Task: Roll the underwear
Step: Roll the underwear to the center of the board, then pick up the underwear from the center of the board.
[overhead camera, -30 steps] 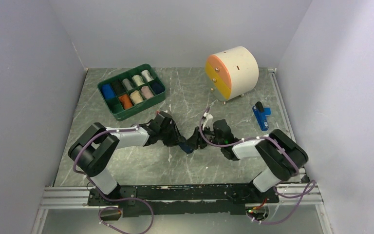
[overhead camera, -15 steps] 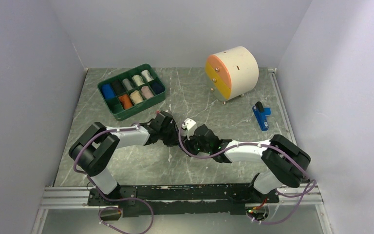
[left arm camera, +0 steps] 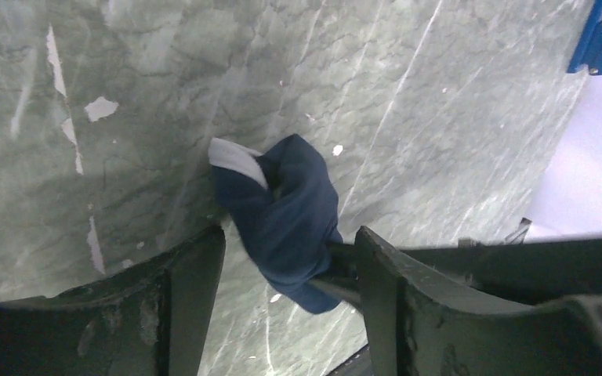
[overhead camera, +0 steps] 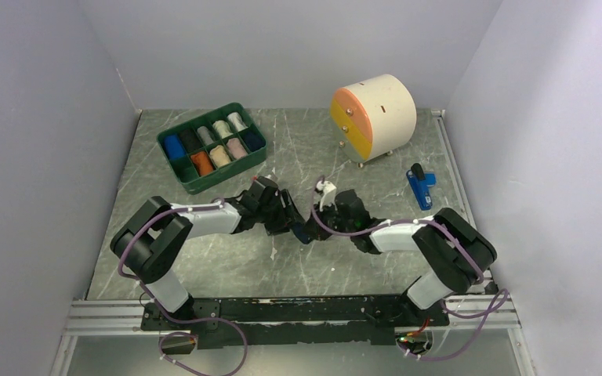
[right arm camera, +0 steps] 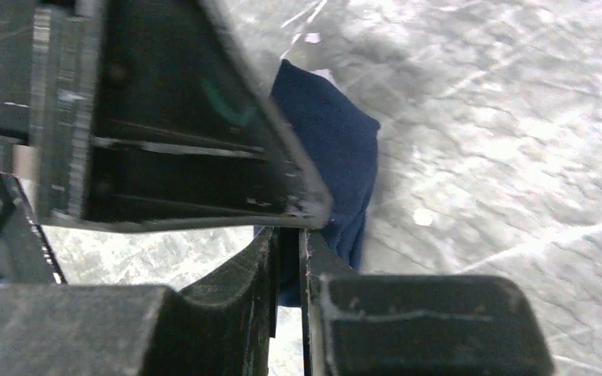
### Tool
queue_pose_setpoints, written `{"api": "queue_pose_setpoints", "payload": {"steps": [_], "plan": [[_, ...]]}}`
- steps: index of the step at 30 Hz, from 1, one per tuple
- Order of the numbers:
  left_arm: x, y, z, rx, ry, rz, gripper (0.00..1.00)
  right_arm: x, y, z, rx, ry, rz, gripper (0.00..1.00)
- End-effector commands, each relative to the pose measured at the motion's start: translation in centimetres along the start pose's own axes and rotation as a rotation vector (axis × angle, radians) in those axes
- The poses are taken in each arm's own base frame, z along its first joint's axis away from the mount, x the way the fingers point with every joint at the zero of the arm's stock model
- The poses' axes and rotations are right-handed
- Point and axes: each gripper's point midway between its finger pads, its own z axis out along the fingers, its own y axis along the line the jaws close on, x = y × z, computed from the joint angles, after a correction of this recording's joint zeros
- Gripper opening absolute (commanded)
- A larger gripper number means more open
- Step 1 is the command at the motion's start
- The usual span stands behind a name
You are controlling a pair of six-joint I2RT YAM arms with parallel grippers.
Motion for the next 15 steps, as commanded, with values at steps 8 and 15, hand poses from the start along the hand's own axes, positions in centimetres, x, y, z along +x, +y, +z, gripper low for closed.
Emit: {"api": "queue_pose_setpoints", "payload": {"steps": [8,15], "plan": [[1.4,0.5,1.3,0.020,0.043,-0.020,0.70,2.2,-2.1,-1.8,-0.152,-0.007,0.323,0.13],[1.9,0.9,2.6,-0.008,0.062,-0.039,0.69,2.5,-2.9,-1.8,-0.129,-0.005,0.340,0.14]]}}
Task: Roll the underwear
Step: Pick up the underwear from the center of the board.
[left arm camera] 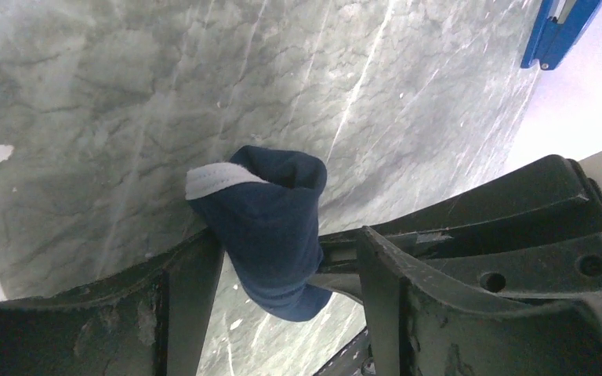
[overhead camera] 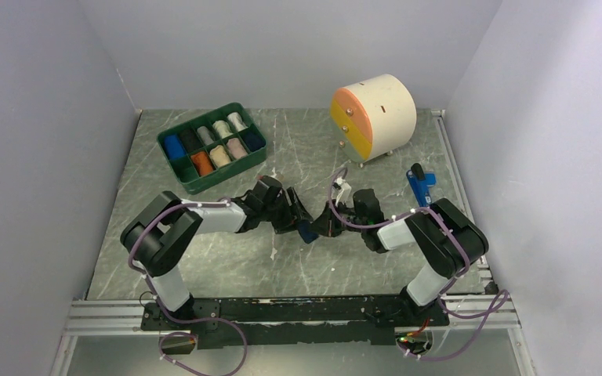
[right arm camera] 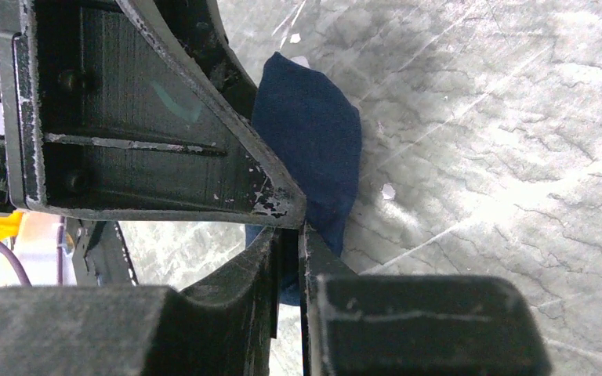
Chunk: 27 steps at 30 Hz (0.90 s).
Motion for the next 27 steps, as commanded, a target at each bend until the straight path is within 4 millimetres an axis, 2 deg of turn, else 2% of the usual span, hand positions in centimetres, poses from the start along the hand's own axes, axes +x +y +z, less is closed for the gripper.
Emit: {"api": "queue_pose_setpoints", "payload": {"steps": [1,7,10,14,20,23,27], "plan": [[1.9,3.1,1.2,-0.103,0.044,-0.025,0.69,2.1,-1.4,-0.7,0.043,0.048,0.052,0.15],[3.1,5.0,2.0,-0.176,0.070,-0.035,0.62,1.9,-1.6,-0.9,0.050,0.038,0.053,0.16],[3.3,5.3,2.3,-0.185,0.068,-0.035,0.53,1.8,-1.7,-1.0,0.059,0.031,0.058,0.17],[3.1,5.3,2.5,-0.196,0.062,-0.021,0.35,1.5,-1.5,-1.0,0.059,0.026,0.058,0.21],[2.1,4.1,2.6,-0.189,0.050,0.037,0.07,-0.5,-0.3,-1.9,0.064,-0.015,0.030,0.37],[1.5,3.2,2.4,-0.172,0.038,0.085,0.05,-2.5,0.8,-3.0,0.082,-0.061,-0.017,0.43],[0.6,1.2,1.8,-0.122,0.023,0.153,0.05,-4.5,0.3,-4.8,0.203,-0.104,-0.073,0.46]]}}
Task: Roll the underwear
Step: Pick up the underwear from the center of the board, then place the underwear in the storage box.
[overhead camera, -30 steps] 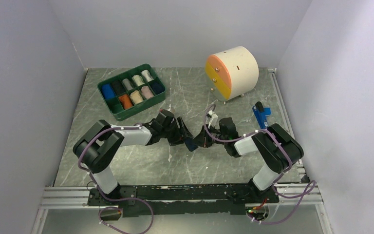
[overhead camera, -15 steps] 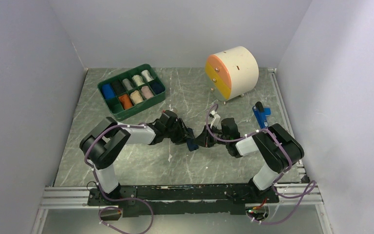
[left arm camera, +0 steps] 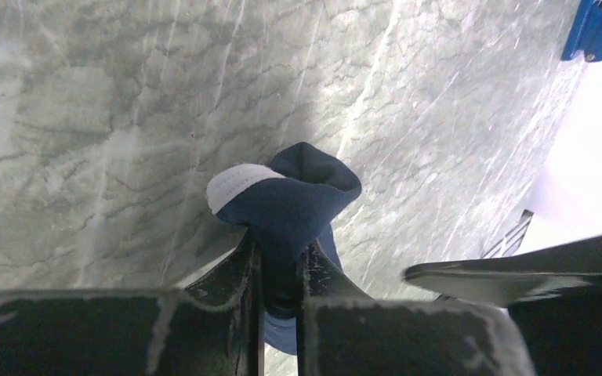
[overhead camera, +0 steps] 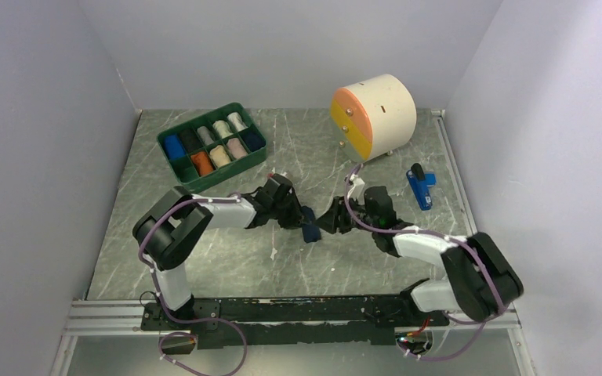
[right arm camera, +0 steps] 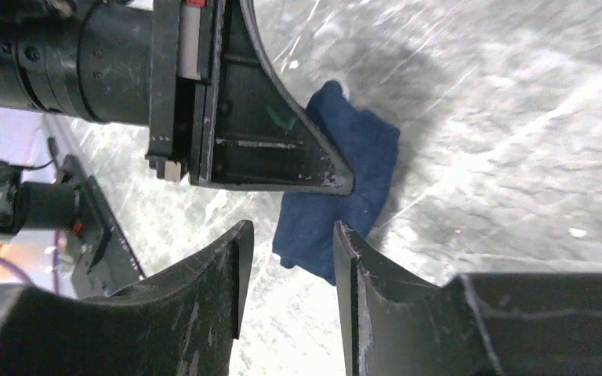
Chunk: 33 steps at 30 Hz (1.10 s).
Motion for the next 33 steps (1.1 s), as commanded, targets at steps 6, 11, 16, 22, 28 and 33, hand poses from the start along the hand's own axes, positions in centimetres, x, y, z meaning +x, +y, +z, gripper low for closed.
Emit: {"api": "queue_pose_setpoints", "payload": {"steps": [6,11,16,22,28,33], "plan": [[-2.1,-1.7,-2.3,0.029,-0.012,0.197,0.05,-6.0,-1.1,-4.0,0.252,-0.171,-0.131,0.46],[-5.8,-1.7,-5.3,0.072,-0.019,0.205,0.05,-7.3,0.4,-4.7,0.225,-0.193,-0.147,0.47],[-10.9,-1.0,-9.9,0.085,-0.091,0.213,0.05,-7.0,1.0,-5.1,0.202,-0.183,-0.142,0.47],[-18.8,2.8,-16.3,0.005,-0.206,0.202,0.05,-6.2,2.0,-4.9,0.144,-0.153,-0.106,0.47],[-24.5,8.8,-21.8,-0.085,-0.230,0.121,0.05,-6.2,2.5,-4.1,0.118,-0.085,-0.116,0.49],[-26.6,14.0,-24.8,-0.146,-0.239,0.032,0.05,-6.7,2.9,-4.0,0.105,-0.061,-0.153,0.52]]}}
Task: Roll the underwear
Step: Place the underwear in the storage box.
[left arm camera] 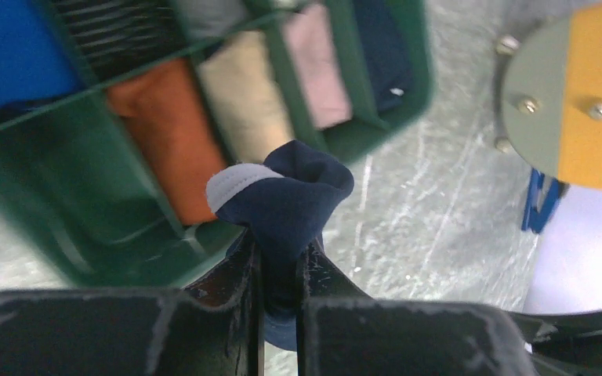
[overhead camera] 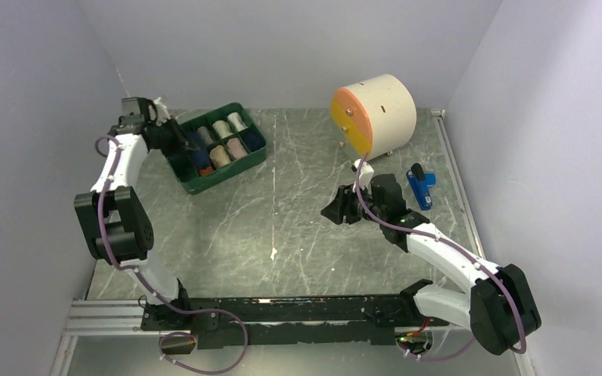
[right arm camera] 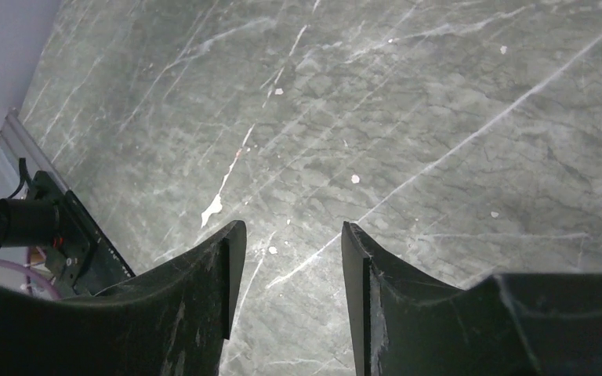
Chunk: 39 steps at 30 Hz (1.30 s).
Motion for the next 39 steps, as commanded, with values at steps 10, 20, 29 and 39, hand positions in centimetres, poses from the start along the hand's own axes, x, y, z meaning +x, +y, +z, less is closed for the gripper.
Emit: {"api": "queue_pose_setpoints", "payload": {"steps": [10,20,29,39], "plan": [[-0.2,7.7,-0.7,-0.161,0.127,-0.053,0.05,-1.2,1.3,-0.3,-0.057,0.046,-0.094,0.53],[0.3,10.2,1.3,-0.212,0.153,-0.109,0.05,-0.6,1.0,0.0,-0.056,0.069,-0.095,0.53],[2.2,13.4,2.4,-0.338,0.213,-0.173,0.05,-0.5,0.7,0.5,-0.044,0.086,-0.085,0.53],[3.4,14.9,3.2,-0.473,0.290,-0.204,0.05,-0.1,0.3,0.6,-0.032,0.097,-0.084,0.54]]}}
